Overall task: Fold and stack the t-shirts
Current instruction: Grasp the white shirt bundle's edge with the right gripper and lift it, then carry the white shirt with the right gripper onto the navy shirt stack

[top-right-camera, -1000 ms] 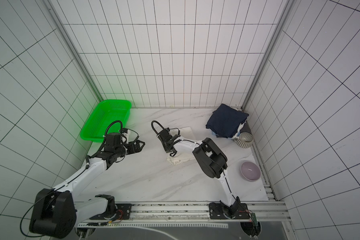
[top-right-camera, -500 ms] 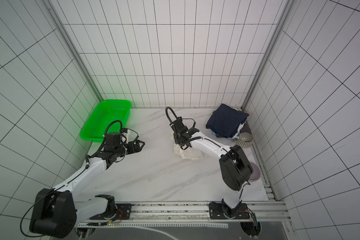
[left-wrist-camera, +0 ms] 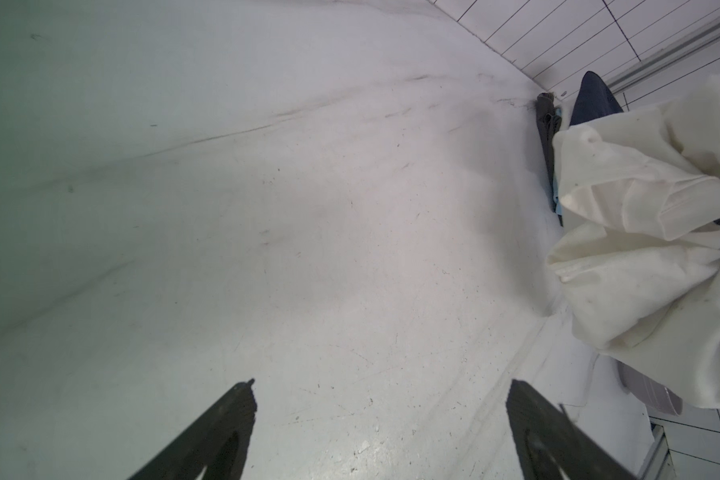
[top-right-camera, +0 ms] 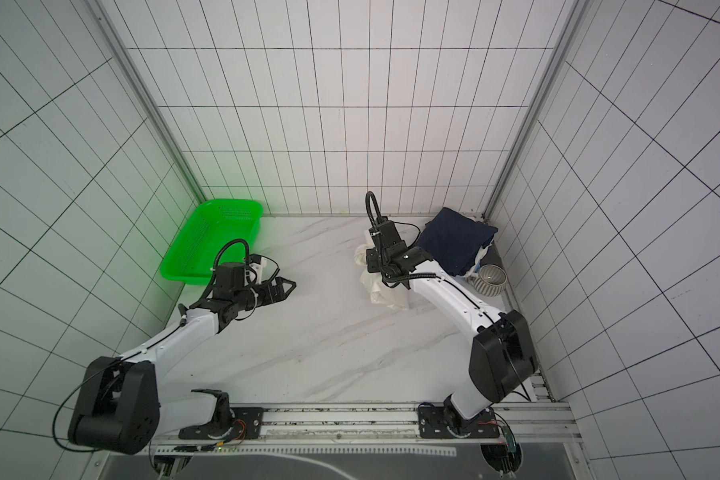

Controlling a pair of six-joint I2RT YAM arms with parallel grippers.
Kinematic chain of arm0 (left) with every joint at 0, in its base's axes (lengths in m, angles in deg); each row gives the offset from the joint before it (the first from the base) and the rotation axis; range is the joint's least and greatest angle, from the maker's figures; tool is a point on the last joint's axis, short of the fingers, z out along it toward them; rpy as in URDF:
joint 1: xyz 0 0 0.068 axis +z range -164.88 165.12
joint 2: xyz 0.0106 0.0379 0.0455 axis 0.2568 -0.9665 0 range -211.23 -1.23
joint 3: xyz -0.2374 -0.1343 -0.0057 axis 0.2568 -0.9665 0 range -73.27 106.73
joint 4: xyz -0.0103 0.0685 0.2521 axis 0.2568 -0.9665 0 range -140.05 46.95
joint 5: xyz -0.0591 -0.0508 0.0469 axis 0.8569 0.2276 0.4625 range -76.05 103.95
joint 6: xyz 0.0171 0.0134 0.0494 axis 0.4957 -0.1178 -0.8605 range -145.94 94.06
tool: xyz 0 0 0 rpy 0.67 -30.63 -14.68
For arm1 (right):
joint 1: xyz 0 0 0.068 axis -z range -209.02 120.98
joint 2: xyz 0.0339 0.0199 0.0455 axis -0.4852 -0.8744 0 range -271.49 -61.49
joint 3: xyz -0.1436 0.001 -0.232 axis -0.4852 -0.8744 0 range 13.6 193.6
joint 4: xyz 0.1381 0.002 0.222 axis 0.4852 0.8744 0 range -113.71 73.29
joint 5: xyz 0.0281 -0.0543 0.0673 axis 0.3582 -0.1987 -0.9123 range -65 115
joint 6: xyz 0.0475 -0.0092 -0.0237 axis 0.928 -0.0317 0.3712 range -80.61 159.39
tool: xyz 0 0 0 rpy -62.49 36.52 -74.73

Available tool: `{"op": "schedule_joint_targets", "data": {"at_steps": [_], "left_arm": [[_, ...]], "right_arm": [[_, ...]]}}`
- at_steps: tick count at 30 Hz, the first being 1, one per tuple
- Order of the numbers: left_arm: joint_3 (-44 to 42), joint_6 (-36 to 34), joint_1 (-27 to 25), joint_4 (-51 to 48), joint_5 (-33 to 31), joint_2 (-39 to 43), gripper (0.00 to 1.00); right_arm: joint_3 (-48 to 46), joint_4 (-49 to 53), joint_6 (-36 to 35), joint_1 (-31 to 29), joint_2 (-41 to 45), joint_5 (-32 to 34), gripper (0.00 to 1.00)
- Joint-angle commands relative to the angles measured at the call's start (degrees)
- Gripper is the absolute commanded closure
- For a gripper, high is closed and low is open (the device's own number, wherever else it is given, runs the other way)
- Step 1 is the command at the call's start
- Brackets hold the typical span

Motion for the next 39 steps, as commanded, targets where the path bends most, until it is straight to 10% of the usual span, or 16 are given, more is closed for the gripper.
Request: {"op": "schedule_joint_targets", "data": {"at_steps": [1, 14, 28, 39], "left_arm": [[1.69, 2.2, 0.28, 5.7, 5.53, -1.66, 0.05], [3.07, -0.56, 0.19, 3.51, 4.97, -4.61, 0.05], [4.53, -3.21, 0.59, 0.75, 2.96, -7.45, 0.05], [4.76, -2.88, 0.63, 1.98, 5.31, -10.63, 0.06]], "right_arm": [[-2.05, -2.93, -1.07, 1.63, 3.2, -1.53, 1.0], [6.94, 6.8, -3.47, 29.2, 14.35, 3.96, 1.0], [56.06, 13.43, -7.21, 35.61, -28.66, 8.84, 1.0], [39.37, 5.34, -7.28, 40.77, -14.13, 6.71, 1.0]]}}
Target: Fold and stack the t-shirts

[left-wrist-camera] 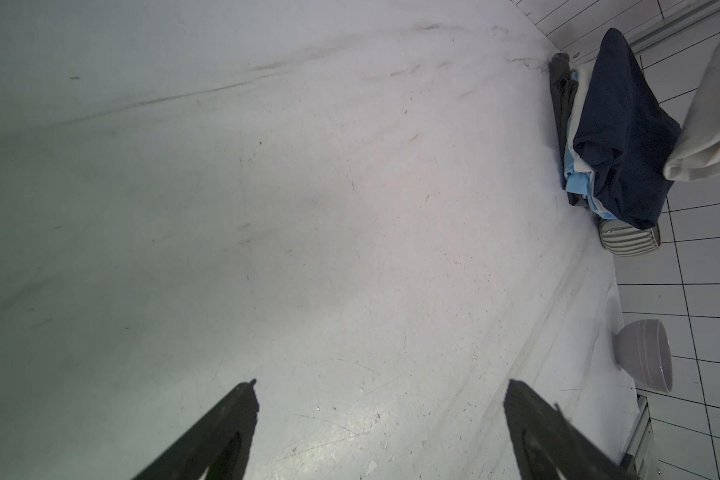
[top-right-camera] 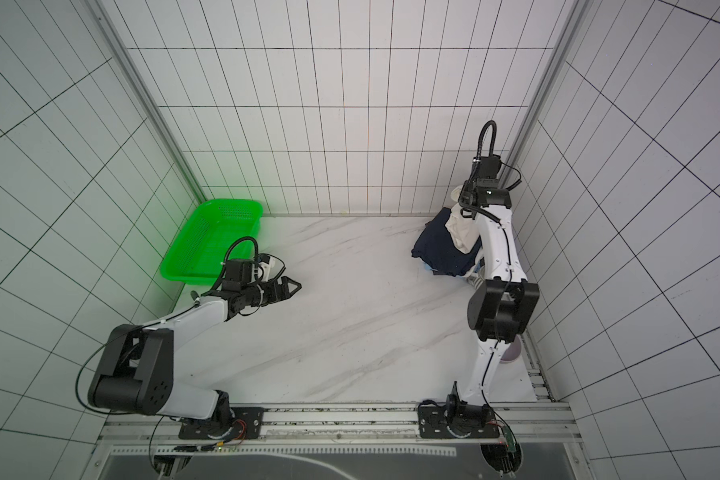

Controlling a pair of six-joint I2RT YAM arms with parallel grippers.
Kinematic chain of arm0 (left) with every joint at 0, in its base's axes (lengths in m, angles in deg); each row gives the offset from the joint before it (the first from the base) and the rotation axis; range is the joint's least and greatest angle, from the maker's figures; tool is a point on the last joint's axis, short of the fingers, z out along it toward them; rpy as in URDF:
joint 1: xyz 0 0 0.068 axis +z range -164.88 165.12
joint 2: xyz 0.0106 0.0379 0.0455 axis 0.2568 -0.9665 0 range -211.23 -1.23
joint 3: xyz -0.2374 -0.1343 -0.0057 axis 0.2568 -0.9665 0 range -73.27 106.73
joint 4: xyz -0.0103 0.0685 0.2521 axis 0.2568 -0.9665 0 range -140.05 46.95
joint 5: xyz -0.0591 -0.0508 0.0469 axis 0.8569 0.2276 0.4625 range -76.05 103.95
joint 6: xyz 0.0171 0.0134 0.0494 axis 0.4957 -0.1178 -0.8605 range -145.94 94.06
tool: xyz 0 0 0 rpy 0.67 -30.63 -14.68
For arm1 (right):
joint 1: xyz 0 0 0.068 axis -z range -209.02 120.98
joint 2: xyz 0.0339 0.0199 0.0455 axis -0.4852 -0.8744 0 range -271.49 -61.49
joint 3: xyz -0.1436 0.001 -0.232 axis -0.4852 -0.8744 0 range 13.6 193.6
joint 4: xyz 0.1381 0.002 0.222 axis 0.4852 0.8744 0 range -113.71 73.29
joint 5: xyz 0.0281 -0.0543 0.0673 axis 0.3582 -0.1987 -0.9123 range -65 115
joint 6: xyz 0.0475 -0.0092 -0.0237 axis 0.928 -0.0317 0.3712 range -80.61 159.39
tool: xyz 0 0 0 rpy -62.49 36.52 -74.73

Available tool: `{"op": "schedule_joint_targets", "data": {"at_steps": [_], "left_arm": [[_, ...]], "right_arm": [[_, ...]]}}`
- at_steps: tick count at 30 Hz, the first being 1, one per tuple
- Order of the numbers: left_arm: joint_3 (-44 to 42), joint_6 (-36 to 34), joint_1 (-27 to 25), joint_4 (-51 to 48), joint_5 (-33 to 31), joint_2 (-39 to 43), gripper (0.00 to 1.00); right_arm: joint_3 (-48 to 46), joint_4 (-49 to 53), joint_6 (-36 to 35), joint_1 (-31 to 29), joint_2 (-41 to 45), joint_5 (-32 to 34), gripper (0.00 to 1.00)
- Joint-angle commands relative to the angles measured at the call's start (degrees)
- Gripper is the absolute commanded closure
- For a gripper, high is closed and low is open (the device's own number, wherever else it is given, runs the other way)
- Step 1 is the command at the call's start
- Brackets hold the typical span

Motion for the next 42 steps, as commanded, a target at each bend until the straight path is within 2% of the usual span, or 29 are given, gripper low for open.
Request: {"op": "schedule_joint_targets", "data": {"at_steps": [1, 5, 9, 13, 18, 21, 26, 35, 42], "left_arm": [[1.35, -0.69, 0.27, 1.22, 1.43, -0.75, 0.07], [1.28, -0.6, 0.24, 1.38, 1.69, -0.85, 0.07], [1.01, -0.95, 0.24, 0.99, 0.87, -0.72, 0.07], [1.26, -1.39, 0.29, 0.62, 0.55, -1.74, 0.07], [1.71, -1.73, 0.44, 0.08, 0.28, -2.83, 0.08], [1.96, -1.92, 0.4, -0.09, 0.29, -3.28, 0.08], [2.23, -1.92, 0.41, -0.12, 0.64, -4.23, 0.09], [2.26, -1.95, 0.46, -0.12, 0.67, -4.44, 0.09], [2.16, -2.0, 0.48, -0.18, 1.02, -4.68, 0.1]], "right_arm": [[-5.41, -5.67, -1.01, 2.91, 7.84, 0.84, 1.0], [-6.52, -7.42, -2.04, 3.49, 7.41, -3.57, 1.0], [-3.2, -8.15, -2.62, 2.18, -0.51, -10.01, 1.0], [3.99, -6.0, -3.45, -1.23, -11.74, -10.21, 1.0], [18.03, -0.13, -3.81, -4.82, -26.61, -7.72, 1.0], [21.08, 1.98, -3.65, -5.22, -30.74, -7.03, 1.0], [17.31, 0.68, -2.72, -5.4, -27.89, -6.87, 1.0], [9.3, 1.3, -2.24, -6.96, -15.15, -1.41, 1.0], [7.62, 3.94, -1.3, -7.49, -18.92, 0.25, 1.0]]}}
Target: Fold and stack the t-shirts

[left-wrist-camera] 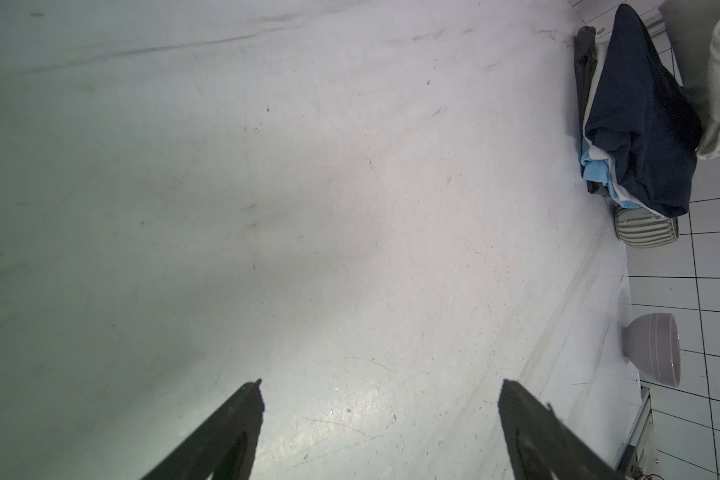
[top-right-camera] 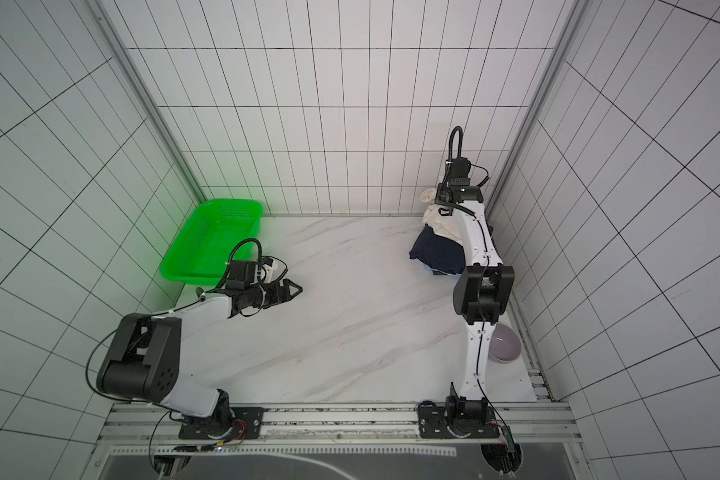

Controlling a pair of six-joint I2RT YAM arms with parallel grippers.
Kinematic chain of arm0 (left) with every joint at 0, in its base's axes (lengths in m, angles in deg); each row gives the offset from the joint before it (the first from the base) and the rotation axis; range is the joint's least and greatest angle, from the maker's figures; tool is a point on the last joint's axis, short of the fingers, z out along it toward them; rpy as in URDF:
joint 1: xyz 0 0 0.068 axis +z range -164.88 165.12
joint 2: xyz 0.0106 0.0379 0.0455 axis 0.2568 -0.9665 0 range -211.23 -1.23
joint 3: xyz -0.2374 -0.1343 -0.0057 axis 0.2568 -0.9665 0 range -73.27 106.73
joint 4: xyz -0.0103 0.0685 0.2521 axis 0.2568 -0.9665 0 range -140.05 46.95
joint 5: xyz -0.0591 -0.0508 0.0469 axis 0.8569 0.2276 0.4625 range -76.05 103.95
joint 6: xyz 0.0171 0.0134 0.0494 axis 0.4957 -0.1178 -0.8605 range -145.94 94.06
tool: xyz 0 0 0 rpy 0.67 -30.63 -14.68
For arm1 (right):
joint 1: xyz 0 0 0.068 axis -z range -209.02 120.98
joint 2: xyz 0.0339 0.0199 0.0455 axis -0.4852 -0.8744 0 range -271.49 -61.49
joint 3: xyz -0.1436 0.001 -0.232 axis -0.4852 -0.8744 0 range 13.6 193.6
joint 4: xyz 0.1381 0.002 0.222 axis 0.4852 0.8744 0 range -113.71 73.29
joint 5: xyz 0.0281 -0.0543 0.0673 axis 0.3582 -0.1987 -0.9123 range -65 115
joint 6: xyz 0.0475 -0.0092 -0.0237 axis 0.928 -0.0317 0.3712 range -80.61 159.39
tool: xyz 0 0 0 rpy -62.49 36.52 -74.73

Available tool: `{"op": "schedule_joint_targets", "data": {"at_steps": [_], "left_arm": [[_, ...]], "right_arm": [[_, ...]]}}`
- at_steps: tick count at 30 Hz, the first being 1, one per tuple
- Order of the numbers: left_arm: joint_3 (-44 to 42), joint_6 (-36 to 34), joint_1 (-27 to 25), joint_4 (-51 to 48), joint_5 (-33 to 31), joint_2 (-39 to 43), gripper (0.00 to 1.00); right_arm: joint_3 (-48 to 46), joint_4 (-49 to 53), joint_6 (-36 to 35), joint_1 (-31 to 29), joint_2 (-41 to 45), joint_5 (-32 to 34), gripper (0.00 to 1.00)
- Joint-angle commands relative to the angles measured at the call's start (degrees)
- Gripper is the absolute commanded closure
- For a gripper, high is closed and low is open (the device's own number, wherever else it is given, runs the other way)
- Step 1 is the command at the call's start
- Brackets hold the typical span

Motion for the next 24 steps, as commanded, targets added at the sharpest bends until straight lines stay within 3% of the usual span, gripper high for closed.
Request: {"op": "schedule_joint_targets", "data": {"at_steps": [1, 9, 15, 18, 20, 24], "left_arm": [[1.42, -1.23, 0.3, 0.12, 0.37, -0.6, 0.1], [1.91, 0.69, -0.32, 2.39, 1.67, -1.99, 0.11], [2.84, 0.02, -1.43, 1.46, 0.87, -2.9, 0.11], [2.98, -0.66, -1.43, 0.6, 0.22, -2.71, 0.12], [3.15, -1.04, -1.32, 0.3, -0.06, -2.76, 0.12], [3.18, -1.15, -1.36, 0.21, -0.06, -3.16, 0.12]], "right_arm": [[-2.99, 2.94, 0.78, -0.52, -5.22, 1.2, 1.0], [-0.38, 2.63, 0.06, -0.77, -9.33, -2.42, 1.0], [2.47, 4.37, -2.36, -0.2, -10.74, -7.85, 0.74], [0.22, 5.71, -3.05, 0.24, -5.5, -9.76, 0.42], [-6.12, 2.99, -2.92, 1.13, 0.24, -11.48, 0.35], [-21.66, -5.6, -1.77, 4.69, 9.79, -12.57, 0.32]]}}
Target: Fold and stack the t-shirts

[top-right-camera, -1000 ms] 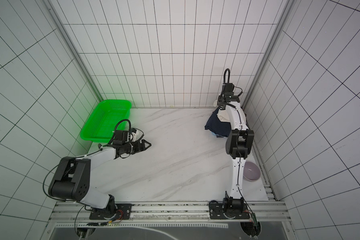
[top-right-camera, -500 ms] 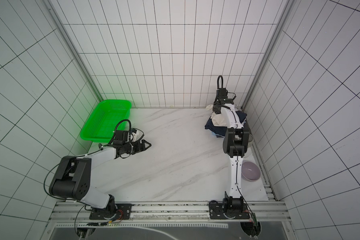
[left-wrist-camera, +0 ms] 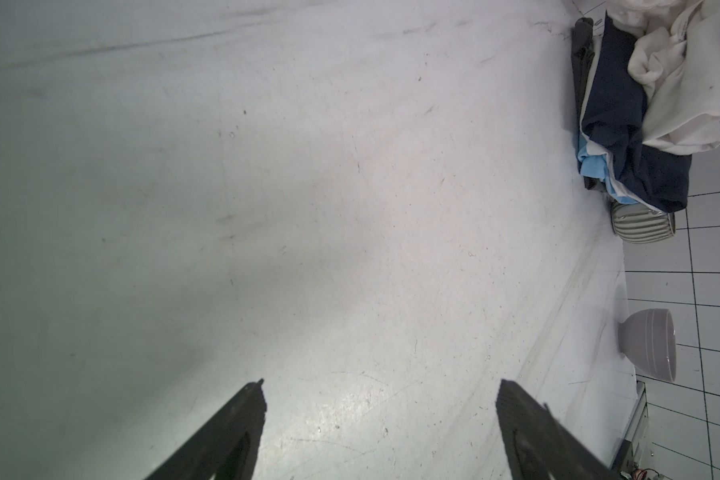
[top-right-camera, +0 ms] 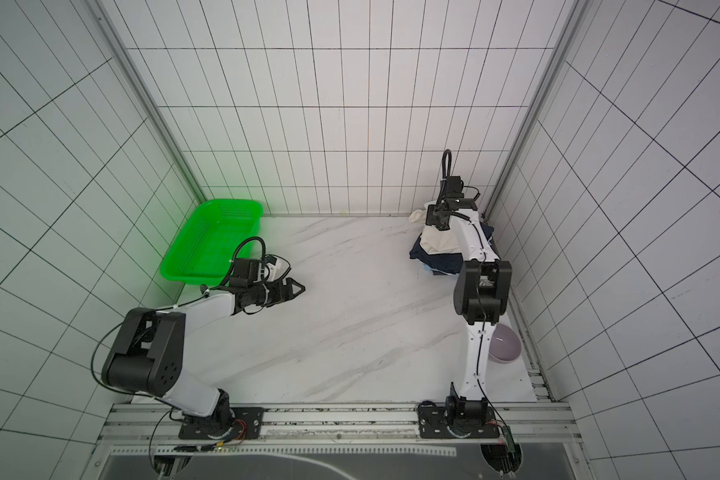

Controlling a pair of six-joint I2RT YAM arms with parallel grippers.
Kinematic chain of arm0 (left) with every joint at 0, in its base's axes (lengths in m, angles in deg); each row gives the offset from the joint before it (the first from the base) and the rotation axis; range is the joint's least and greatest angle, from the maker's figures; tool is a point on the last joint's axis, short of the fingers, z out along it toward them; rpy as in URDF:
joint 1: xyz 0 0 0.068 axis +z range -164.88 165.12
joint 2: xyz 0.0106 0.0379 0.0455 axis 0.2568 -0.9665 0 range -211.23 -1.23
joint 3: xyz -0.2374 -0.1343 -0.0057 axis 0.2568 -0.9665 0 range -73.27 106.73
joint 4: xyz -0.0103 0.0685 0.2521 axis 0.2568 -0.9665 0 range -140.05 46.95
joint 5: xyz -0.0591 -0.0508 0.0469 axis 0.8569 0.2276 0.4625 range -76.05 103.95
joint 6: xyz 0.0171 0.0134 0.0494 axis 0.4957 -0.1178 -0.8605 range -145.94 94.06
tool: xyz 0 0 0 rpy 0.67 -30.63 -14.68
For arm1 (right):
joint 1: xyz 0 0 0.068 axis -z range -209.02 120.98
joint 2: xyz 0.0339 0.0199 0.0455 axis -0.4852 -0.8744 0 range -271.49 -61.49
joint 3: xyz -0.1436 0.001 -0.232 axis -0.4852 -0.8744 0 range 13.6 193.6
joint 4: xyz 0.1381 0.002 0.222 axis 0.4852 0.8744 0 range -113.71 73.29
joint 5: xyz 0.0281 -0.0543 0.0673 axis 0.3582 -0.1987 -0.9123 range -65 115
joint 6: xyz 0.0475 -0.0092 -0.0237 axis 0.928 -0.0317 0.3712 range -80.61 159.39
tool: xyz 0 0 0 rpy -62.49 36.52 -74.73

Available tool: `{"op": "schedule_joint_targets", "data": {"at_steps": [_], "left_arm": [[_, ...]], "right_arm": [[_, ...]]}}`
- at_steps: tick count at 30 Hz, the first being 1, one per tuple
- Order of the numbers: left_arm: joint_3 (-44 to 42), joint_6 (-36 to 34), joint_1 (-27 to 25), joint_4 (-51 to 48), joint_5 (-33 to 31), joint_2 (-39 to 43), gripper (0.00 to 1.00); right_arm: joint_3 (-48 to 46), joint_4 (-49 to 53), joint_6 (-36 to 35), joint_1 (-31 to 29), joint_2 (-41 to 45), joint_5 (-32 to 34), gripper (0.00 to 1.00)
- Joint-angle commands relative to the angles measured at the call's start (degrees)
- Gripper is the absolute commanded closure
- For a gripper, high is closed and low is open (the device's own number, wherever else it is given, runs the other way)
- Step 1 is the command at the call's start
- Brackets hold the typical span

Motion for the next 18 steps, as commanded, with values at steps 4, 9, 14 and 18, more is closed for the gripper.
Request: {"op": "schedule_joint_targets", "data": {"at_steps": [4, 9, 14, 18], "left_arm": [[1.47, -1.55, 0.06, -0.03, -0.14, -1.06, 0.12], [1.53, -1.82, 0.08, -0.2, -0.37, -1.25, 0.12], [1.65, -2.03, 0.1, -0.47, -0.5, -1.44, 0.12], [1.75, -2.01, 0.23, -0.55, -0.33, -1.59, 0.12]], "right_arm": [[-9.85, -4.82, 0.17, 7.49, 5.26, -1.32, 0.35], [-4.77, -3.56, -0.75, 10.96, -0.72, -5.05, 0.4], [1.94, 1.65, -2.01, 12.21, -6.57, -5.05, 0.41], [0.52, 1.15, -2.21, 12.88, -6.14, -8.37, 0.43]]}}
